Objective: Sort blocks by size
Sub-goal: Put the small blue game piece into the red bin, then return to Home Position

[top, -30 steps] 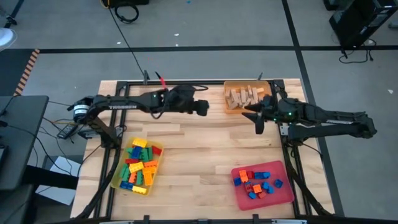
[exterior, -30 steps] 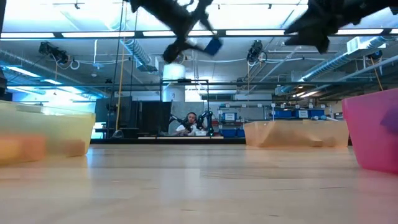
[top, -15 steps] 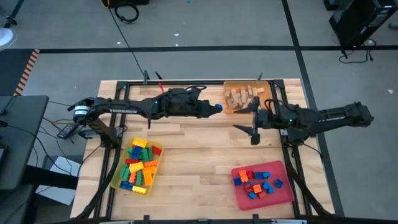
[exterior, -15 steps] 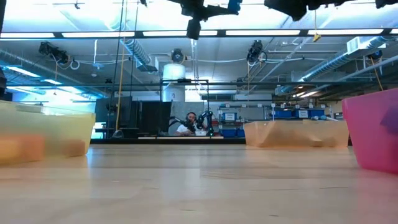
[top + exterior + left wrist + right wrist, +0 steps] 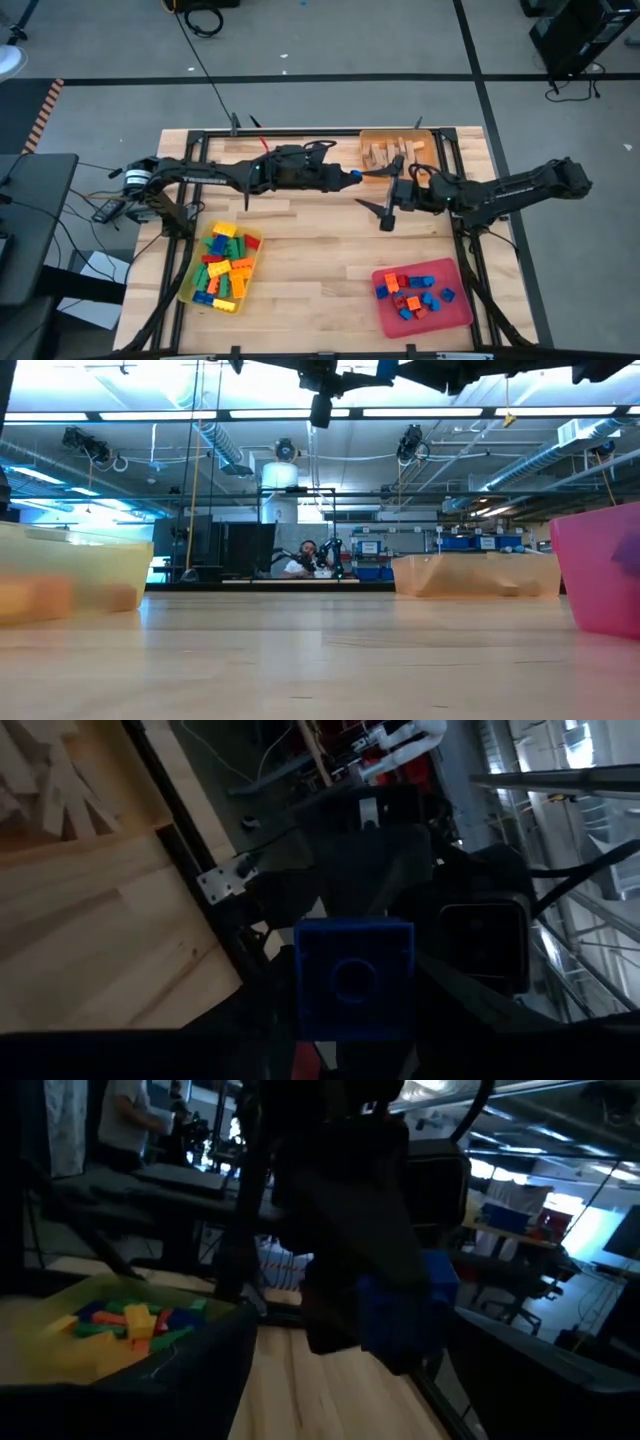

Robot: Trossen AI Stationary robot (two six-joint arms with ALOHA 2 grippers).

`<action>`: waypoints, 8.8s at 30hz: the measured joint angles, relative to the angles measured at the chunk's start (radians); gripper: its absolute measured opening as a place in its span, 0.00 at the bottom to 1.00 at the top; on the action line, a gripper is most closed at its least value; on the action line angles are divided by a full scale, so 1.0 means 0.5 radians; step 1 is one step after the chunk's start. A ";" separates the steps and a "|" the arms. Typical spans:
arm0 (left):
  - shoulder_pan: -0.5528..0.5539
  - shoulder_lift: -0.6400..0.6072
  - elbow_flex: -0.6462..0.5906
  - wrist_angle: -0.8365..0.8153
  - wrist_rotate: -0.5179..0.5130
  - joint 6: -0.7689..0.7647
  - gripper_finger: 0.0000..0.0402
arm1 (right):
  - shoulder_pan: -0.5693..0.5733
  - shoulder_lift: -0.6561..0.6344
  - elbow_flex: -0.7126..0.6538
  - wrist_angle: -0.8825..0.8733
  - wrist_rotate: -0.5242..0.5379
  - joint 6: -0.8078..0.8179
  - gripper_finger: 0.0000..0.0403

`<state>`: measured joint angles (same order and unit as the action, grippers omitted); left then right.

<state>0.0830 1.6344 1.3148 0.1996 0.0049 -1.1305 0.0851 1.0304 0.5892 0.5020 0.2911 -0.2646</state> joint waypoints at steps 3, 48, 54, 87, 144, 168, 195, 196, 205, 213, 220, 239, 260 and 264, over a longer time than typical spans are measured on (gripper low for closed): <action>0.001 0.010 0.000 0.002 -0.014 -0.001 0.41 | -0.027 0.010 -0.001 0.003 0.001 0.019 0.81; 0.005 0.125 -0.002 0.325 0.102 0.053 0.41 | -0.139 0.028 0.002 0.024 0.007 0.037 0.47; 0.003 0.125 -0.002 0.323 0.052 0.121 0.45 | -0.140 0.028 0.002 0.025 0.008 0.036 0.44; 0.098 0.123 0.000 0.247 0.053 1.152 0.53 | 0.472 -0.801 0.025 -1.832 0.154 0.986 0.45; -0.064 -1.151 -1.072 -0.906 -0.549 1.352 0.53 | 1.447 0.335 0.468 -2.571 -0.199 3.769 0.56; -0.408 -2.972 -2.491 -0.165 -0.398 1.982 0.53 | 1.282 0.241 0.468 -2.726 -0.040 3.454 0.55; -0.400 -3.267 -2.612 -0.329 -0.265 1.992 0.53 | 1.027 0.237 0.467 -2.515 0.240 2.811 0.55; -0.400 -3.265 -2.613 -0.317 -0.267 1.991 0.53 | 1.018 0.237 0.467 -2.514 0.274 2.781 0.55; -0.400 -3.265 -2.613 -0.263 -0.267 1.991 0.53 | 0.830 0.237 0.467 -2.482 0.449 2.245 0.55; -0.400 -3.265 -2.614 -0.262 -0.267 1.991 0.53 | 0.503 0.179 0.317 -1.948 0.408 1.345 0.56; -0.400 -3.265 -2.614 -0.261 -0.267 1.990 0.53 | 0.171 -0.002 -0.069 -1.174 -0.122 0.849 0.55; -0.400 -3.265 -2.615 -0.259 -0.264 1.990 0.53 | -0.256 -0.984 -0.849 -0.665 -0.531 0.751 0.56; -0.400 -3.265 -2.615 -0.259 -0.264 1.989 0.53 | -0.258 -1.863 -1.167 -0.502 -0.511 0.770 0.56; -0.400 -3.265 -2.615 -0.259 -0.263 1.989 0.53 | -0.258 -1.999 -1.167 -0.511 -0.511 0.770 0.55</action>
<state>-0.1170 0.0017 0.0071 0.0700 -0.1268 -0.1360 -0.0437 0.0311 0.0059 0.2467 0.0357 0.1204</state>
